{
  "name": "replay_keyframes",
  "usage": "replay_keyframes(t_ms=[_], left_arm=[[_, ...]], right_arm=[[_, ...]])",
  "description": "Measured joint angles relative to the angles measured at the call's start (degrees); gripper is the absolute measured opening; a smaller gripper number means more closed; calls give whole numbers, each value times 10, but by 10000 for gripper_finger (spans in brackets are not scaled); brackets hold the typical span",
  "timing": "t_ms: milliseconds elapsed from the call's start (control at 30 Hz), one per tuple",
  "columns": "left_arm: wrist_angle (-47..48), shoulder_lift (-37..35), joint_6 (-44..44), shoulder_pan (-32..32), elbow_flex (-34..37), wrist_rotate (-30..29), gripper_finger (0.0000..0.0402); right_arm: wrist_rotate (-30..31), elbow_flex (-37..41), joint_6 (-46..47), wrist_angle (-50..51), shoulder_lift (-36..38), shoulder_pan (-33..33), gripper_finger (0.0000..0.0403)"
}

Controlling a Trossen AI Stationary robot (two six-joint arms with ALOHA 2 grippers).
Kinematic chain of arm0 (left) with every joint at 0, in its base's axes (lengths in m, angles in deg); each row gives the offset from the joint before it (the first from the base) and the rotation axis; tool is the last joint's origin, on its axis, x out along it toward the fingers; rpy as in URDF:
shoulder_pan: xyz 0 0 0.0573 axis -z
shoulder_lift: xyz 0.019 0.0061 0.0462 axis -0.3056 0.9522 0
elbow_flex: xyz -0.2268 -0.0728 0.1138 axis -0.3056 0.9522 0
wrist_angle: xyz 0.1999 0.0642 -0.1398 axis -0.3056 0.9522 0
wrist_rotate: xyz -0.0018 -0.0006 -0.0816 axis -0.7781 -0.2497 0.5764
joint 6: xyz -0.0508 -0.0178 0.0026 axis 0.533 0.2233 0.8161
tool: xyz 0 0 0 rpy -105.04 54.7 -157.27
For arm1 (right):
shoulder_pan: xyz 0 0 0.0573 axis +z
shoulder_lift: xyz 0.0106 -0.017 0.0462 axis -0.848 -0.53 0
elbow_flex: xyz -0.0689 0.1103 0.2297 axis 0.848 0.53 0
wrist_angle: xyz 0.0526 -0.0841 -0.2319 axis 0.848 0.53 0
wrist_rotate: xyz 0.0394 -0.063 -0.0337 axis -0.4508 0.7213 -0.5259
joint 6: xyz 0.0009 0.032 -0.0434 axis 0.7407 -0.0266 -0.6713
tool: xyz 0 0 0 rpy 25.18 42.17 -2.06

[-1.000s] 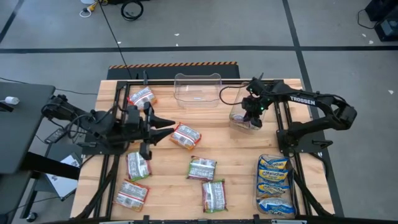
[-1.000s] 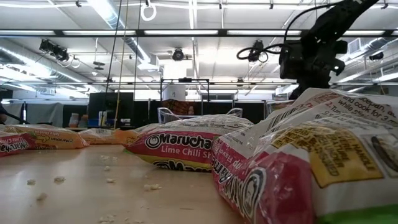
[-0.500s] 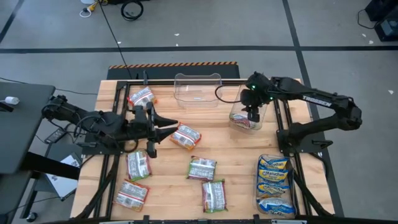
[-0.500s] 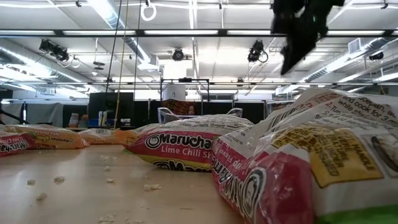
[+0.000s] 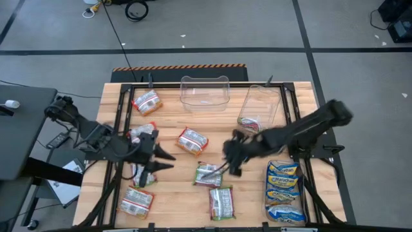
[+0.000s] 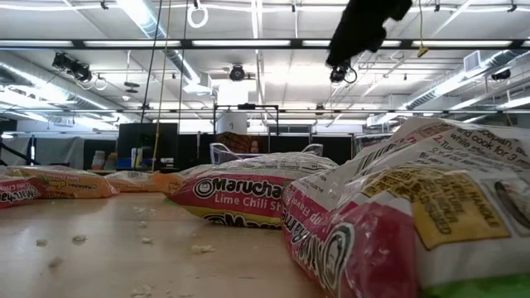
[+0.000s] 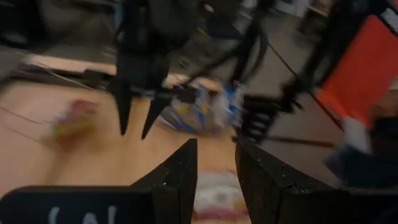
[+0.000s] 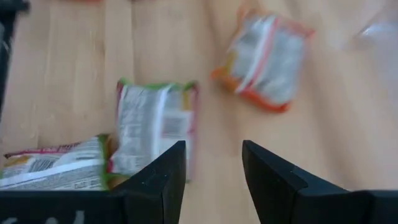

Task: Sort Maruchan noodles
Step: Put the middle red noodle pack into the top right transparent bin

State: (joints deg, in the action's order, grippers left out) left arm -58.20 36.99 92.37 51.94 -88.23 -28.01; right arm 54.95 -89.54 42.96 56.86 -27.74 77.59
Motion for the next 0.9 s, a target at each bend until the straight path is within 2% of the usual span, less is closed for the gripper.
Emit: replay_keyframes(t_ms=[267, 433, 567, 667, 800, 900], left_arm=[[56, -16, 23, 36, 0, 41, 114], [73, -16, 86, 54, 0, 88, 114], [112, -18, 145, 63, 0, 154, 114], [126, -20, 188, 75, 0, 165, 114], [129, -19, 203, 102, 0, 158, 114], [137, -18, 205, 127, 0, 132, 114]], right_arm=[[-21, -138, 108, 3, -222, 57, 162], [-60, -176, 94, 53, -300, 63, 162], [19, -184, 36, 95, -317, 33, 162], [73, -195, -1, 106, -308, 4, 162], [77, -214, -47, 104, -270, -2, 162], [80, -212, -90, 106, -264, 9, 162]])
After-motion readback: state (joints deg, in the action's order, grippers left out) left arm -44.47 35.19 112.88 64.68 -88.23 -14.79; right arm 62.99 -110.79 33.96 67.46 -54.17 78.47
